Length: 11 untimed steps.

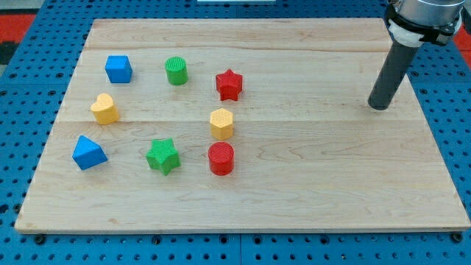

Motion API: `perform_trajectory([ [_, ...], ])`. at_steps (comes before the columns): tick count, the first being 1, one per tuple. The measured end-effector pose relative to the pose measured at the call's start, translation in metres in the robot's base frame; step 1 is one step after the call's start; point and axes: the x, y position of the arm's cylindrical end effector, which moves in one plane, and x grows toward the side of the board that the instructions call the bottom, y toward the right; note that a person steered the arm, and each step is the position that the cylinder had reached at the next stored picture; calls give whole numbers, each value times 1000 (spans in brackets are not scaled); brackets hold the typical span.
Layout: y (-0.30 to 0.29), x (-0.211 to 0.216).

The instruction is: Move your arm to the bottom center

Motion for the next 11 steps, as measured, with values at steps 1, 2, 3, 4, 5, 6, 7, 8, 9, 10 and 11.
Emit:
perform_trajectory([
  [1,-4,46],
  [2,-12,92],
  [3,-27,107],
  [4,-27,107],
  [5,-27,108],
  [6,-27,109],
  [7,-23,112],
  [8,-30,126],
  [9,-55,127],
  [10,-63,131],
  [11,-86,184],
])
